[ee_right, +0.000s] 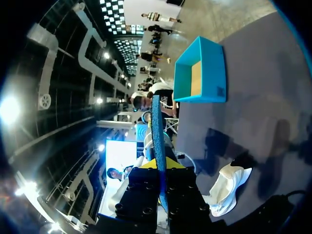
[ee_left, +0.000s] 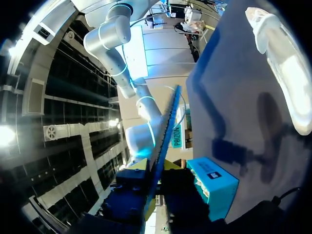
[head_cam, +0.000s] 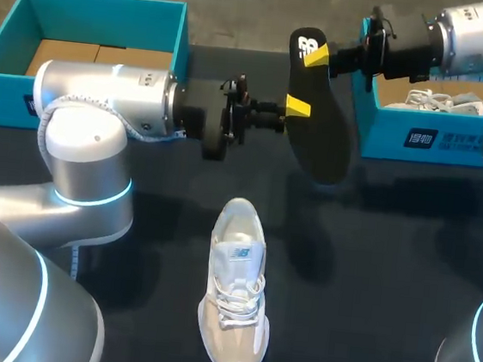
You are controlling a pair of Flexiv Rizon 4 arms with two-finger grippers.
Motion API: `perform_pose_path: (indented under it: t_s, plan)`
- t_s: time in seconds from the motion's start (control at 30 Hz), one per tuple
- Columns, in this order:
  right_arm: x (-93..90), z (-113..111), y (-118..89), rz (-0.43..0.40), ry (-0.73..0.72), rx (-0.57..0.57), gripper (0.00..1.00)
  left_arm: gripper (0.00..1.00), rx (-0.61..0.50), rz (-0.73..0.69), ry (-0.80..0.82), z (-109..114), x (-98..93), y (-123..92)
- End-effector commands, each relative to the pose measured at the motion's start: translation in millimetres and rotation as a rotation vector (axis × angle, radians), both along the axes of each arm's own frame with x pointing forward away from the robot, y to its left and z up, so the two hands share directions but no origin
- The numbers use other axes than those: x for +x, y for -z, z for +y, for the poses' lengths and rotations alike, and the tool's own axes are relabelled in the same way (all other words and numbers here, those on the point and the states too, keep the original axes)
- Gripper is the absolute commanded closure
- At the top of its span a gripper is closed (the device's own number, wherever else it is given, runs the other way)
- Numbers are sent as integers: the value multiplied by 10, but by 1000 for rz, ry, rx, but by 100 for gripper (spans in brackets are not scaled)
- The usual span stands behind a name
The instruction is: Take the shoe out of the shoebox, open the shoe tongue, remove and reinsert the insole, then place the shoe into the shoebox
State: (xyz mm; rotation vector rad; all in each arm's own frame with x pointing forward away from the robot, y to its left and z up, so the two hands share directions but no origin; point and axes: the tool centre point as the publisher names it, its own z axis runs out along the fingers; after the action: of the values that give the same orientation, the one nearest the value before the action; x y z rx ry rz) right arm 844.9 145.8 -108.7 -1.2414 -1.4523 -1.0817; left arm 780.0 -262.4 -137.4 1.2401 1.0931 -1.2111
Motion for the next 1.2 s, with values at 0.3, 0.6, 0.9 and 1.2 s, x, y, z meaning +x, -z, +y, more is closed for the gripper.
perform_pose_path:
  t_s: [0.3,0.6,0.9,1.2]
  plan:
    - [-9,-5,-6,-3,12,6,0,100,1,-12,-15,-91,38,29]
    - [-128,-125,-17,-33,46,17,0,100,18,-24,-34,162,52,5]
    - [-336,-198,6,-65,42,33,0,100,58,83,-20,515,89,-4]
    - [-438,-196,43,-64,37,45,0,100,80,267,-3,732,121,34]
